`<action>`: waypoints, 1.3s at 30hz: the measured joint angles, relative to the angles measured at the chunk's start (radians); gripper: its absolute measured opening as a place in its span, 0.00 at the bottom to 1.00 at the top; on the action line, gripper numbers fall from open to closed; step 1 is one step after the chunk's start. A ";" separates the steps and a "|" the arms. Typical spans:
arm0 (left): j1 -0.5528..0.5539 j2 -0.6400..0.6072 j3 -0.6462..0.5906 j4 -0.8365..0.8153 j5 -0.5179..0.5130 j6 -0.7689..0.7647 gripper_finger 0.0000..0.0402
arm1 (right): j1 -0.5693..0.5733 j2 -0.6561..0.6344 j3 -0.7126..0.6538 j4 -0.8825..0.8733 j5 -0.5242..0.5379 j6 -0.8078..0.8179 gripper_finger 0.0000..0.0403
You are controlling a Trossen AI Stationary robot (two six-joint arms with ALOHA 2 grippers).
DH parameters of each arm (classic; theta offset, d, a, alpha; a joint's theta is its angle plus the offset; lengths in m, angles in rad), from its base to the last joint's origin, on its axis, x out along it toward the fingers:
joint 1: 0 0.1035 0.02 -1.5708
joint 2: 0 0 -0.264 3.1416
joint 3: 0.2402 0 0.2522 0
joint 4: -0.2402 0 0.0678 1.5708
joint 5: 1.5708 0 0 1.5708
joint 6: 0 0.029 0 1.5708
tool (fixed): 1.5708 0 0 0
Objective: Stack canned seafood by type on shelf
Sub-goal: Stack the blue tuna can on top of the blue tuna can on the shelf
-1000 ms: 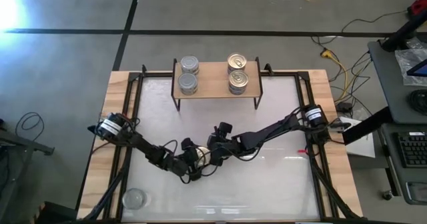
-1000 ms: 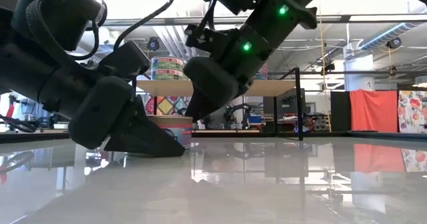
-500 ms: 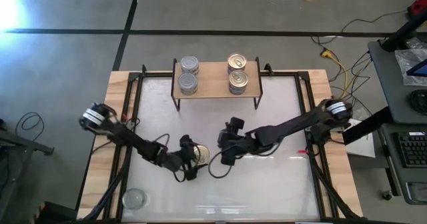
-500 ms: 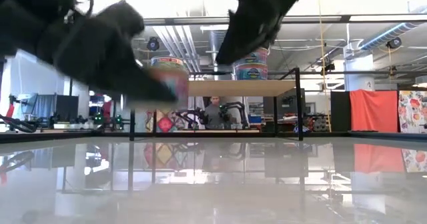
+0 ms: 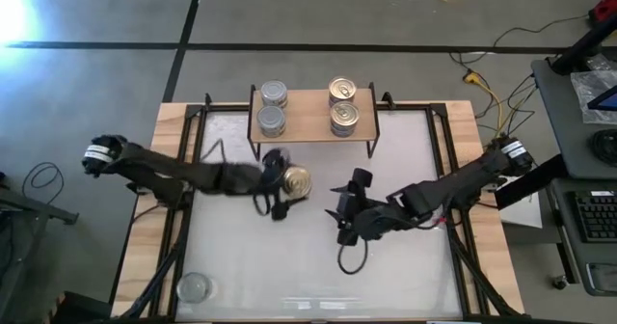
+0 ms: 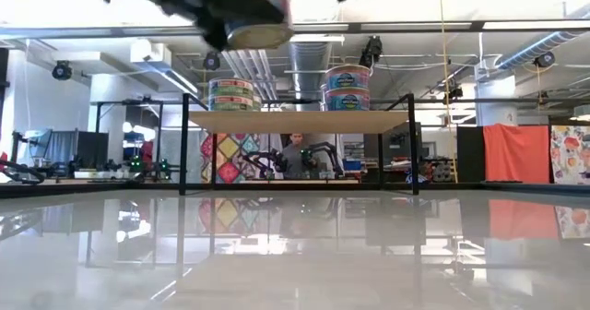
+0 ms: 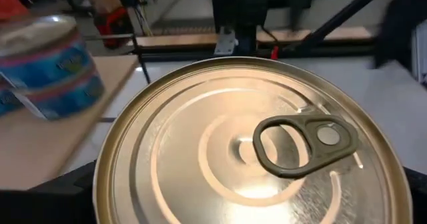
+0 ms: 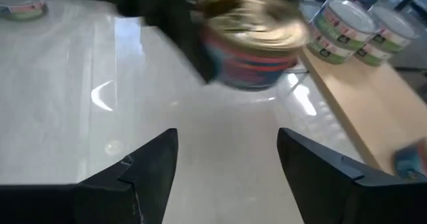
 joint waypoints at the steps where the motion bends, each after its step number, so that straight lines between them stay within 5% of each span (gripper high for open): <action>1: 0.035 0.001 0.046 -0.067 0.040 0.018 0.94 | 0.009 -0.009 0.000 -0.007 0.011 0.000 0.61; 5: 0.149 0.056 0.201 -0.220 0.147 0.082 0.94 | 0.028 -0.047 0.000 -0.072 0.047 0.002 0.58; 11: 0.288 0.173 0.380 -0.227 0.402 0.144 0.94 | 0.026 -0.127 0.000 -0.176 0.077 0.003 0.55; 23: 0.480 0.525 0.841 -0.444 0.698 0.264 0.94 | 0.003 -0.286 -0.002 -0.257 0.189 0.004 0.48; 33: 0.547 0.686 1.102 -0.578 0.720 0.338 0.94 | -0.204 -0.296 -0.007 -0.282 0.186 -0.079 0.45; 39: 0.580 0.707 1.129 -0.596 0.719 0.363 0.96 | -0.390 -0.296 -0.006 -0.256 0.084 -0.169 0.48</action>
